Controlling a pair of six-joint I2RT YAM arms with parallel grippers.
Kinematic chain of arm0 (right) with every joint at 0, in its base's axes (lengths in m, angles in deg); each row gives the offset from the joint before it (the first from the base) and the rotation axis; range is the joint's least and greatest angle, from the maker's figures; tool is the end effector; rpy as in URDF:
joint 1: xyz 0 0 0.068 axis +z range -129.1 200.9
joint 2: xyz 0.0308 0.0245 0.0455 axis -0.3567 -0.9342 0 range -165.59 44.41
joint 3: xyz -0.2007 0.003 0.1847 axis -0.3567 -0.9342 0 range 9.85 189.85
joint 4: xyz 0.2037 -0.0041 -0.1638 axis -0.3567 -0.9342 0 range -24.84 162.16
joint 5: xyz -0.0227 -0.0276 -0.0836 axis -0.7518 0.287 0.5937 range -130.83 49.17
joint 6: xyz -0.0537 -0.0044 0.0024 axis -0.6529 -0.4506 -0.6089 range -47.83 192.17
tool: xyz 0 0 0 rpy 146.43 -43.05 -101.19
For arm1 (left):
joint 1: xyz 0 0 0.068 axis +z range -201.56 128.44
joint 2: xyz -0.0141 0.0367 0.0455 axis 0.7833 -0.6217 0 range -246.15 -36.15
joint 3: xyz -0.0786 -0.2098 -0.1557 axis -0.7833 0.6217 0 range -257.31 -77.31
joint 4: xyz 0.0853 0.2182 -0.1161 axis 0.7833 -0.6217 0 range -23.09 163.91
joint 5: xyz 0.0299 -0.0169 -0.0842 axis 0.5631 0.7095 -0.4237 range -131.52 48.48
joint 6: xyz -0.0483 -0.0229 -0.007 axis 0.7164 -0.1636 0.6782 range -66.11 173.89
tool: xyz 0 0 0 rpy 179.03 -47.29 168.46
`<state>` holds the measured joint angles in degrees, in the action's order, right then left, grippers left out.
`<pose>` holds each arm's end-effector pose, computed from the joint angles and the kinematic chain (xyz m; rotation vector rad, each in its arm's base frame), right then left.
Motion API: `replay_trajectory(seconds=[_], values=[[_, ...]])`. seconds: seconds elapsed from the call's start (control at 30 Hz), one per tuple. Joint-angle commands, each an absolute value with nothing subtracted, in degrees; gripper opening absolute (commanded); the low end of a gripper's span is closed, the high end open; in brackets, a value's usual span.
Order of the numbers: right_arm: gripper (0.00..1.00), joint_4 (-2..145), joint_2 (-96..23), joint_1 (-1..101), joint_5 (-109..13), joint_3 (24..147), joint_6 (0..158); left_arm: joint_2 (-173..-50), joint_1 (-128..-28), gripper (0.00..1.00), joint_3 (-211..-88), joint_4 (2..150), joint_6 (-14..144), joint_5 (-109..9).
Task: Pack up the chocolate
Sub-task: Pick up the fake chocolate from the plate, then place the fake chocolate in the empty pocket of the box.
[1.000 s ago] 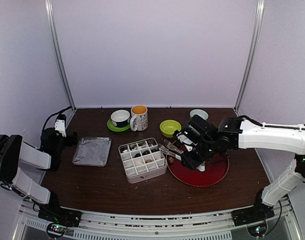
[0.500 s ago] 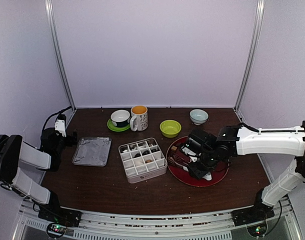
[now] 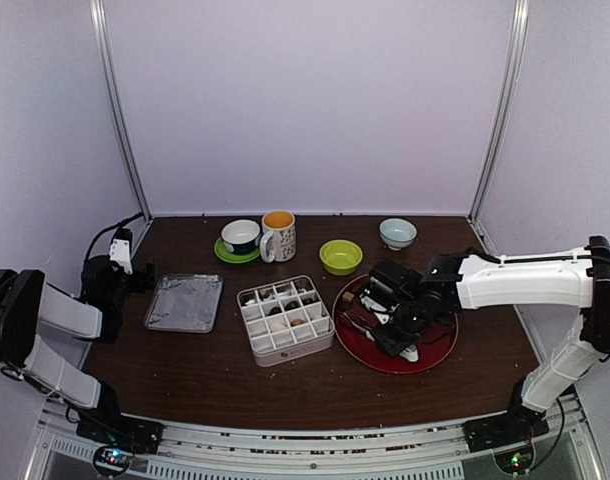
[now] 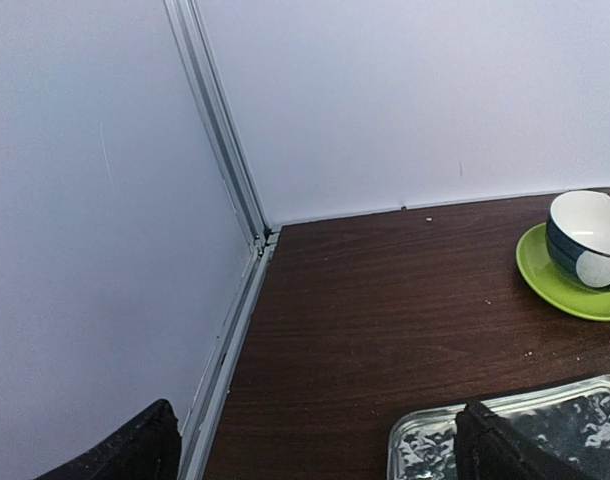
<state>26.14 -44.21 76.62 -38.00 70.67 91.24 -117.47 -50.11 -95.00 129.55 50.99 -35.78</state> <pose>0.1641 0.2377 0.2110 -0.8965 2.7383 0.1920 0.2509 0.0098 0.1664 -0.0528 1.7108 0.1421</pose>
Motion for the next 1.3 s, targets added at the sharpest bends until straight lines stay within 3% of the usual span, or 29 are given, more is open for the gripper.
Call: replay_trajectory(seconds=[0.0, 0.27, 0.6, 1.27], values=[[0.25, 28.47, -43.41, 76.34, -35.56, 73.04, 91.52, -117.8, -49.79, 0.98, -96.29, 131.77, 51.52, -36.24], [0.22, 31.0, -36.11, 76.47, -35.63, 72.5, 89.29, -117.75, -49.75, 0.98, -96.34, 131.78, 51.54, -36.17], [0.22, 36.1, -37.53, 80.68, -42.0, 77.9, 86.57, -117.8, -49.72, 0.98, -96.32, 131.77, 51.57, -36.25], [0.24, 37.36, -53.87, 86.73, -45.42, 88.1, 85.1, -117.8, -49.72, 0.98, -96.29, 131.8, 51.52, -36.25]])
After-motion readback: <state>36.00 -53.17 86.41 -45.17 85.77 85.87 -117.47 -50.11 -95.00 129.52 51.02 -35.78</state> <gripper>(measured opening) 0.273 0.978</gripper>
